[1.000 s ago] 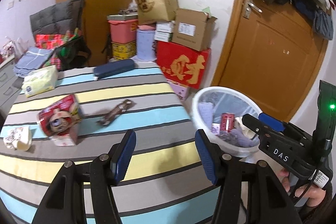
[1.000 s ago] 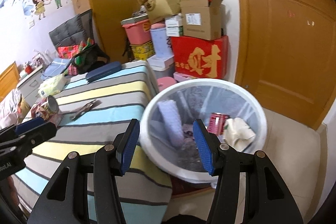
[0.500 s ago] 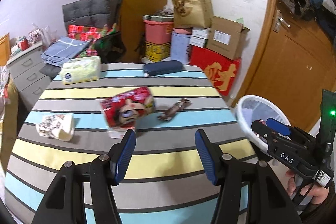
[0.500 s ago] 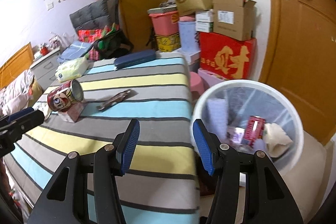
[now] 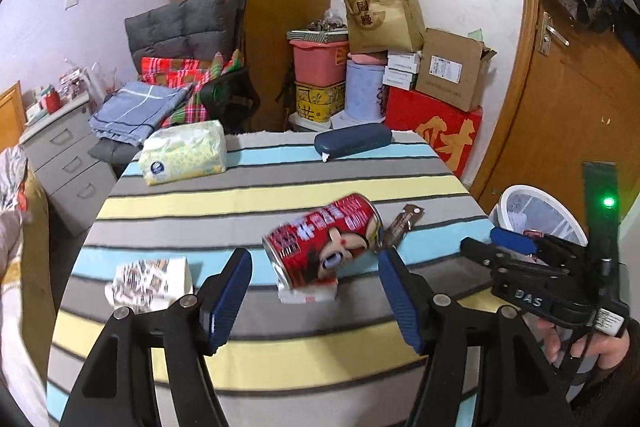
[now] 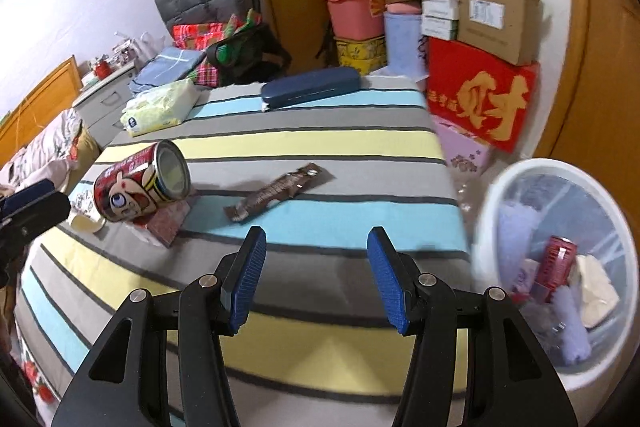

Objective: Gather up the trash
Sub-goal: 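Grasp the brown snack wrapper with the right gripper while the left gripper grasps the red milk can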

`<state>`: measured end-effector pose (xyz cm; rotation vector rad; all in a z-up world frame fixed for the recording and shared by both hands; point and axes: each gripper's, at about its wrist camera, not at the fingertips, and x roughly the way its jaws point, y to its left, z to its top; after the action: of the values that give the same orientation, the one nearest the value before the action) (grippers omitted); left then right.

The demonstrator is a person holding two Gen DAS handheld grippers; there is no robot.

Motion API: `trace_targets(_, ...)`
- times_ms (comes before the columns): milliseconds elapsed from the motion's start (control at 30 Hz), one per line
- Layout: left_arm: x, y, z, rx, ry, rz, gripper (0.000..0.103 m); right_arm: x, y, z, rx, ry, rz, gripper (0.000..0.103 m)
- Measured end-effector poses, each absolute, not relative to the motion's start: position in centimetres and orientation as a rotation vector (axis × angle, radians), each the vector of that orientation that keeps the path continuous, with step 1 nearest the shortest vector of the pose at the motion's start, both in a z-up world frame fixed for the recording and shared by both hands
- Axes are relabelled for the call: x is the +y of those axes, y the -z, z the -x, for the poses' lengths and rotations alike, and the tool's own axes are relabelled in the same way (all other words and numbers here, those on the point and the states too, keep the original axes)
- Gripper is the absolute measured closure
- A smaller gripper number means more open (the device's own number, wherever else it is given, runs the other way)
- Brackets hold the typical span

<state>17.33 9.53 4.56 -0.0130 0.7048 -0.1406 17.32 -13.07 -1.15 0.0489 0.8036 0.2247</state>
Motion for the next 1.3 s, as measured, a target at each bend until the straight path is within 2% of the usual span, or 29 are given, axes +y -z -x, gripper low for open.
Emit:
trace_targets(100, 9.4, -4.5, -18.4, 0.707, 0.168, -0.023, 0.033, -12.8, 1.5, -18.4, 0.816, -0.220, -0.071, 0.048)
trace_targets(633, 7.7, -2.1, -23.6, 0.799, 0.264, -0.198, 0.033, -11.5, 3.3, -22.6, 0.898, -0.269, -0.063, 0.048)
trace_targets(1100, 9.0, -0.4, -25.5, 0.873, 0.253, -0.115, 0.033, -11.0, 3.9, -24.1, 0.928, -0.264, 0.008, 0.048)
trace_targets(1300, 9.9, -0.1, -25.6, 0.879, 0.230, -0.045, 0.042, -9.7, 4.0, -24.2, 0.928, -0.273, 0.054, 0.048)
